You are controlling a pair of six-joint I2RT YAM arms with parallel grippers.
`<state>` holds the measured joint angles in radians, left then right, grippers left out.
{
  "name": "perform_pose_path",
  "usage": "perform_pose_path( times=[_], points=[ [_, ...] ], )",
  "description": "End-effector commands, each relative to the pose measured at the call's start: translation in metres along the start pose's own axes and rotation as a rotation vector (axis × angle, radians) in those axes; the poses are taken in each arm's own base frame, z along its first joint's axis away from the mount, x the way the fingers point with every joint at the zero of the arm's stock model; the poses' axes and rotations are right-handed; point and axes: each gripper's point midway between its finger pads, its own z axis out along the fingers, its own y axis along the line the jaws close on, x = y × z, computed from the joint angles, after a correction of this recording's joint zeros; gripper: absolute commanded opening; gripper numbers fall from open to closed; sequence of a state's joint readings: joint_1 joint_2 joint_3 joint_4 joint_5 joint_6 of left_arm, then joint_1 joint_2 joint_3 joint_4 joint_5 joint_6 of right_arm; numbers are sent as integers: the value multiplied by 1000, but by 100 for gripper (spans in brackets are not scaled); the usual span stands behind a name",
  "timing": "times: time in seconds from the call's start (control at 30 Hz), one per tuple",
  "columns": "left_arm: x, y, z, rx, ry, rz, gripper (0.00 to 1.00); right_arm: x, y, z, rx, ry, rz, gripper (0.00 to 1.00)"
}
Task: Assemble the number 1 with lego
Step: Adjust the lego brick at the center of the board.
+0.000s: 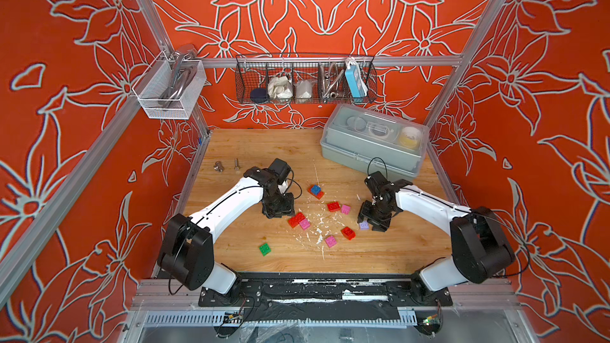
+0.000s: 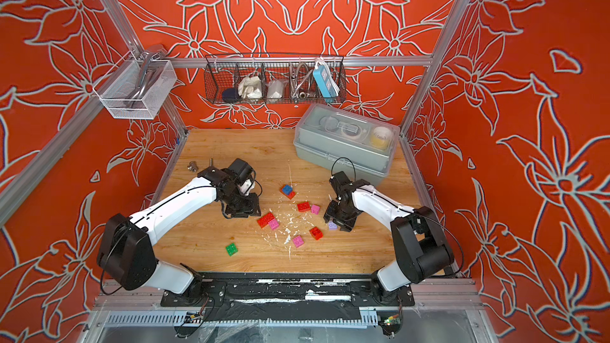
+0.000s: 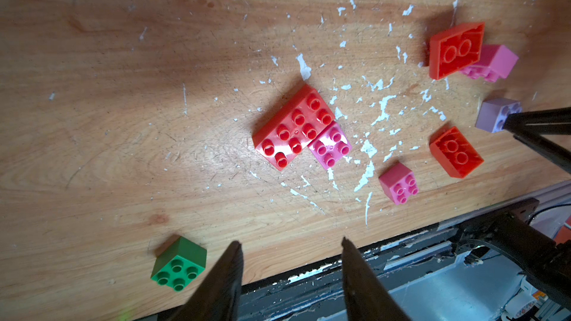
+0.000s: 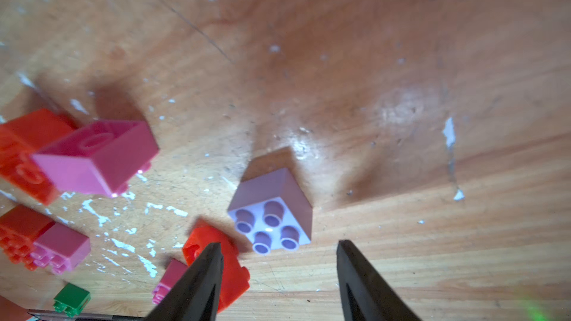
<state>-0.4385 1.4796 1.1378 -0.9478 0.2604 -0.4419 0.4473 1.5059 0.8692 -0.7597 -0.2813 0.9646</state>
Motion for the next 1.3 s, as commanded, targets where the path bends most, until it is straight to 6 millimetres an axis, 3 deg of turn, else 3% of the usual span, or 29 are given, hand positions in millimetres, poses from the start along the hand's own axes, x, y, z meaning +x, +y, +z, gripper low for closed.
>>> perform_pose_path(
  times=[0.0, 0.27, 0.67, 1.0, 1.27],
  points=[
    [3, 1, 2, 4, 14, 5, 51, -4, 3, 3, -41, -16, 91, 67],
    [6, 3, 0, 3, 7, 2, 51, -23, 5, -4, -104, -60, 251, 57],
    [7, 5, -1, 4, 4, 1, 51, -12, -5, 3, -158, -29, 488, 58],
    [7, 6, -1, 2, 0, -2, 51, -16, -2, 8, -150, -20, 486, 49],
    [5, 6, 1, 7, 3, -4, 51, -23, 6, -3, -78, -19, 292, 39]
  ],
)
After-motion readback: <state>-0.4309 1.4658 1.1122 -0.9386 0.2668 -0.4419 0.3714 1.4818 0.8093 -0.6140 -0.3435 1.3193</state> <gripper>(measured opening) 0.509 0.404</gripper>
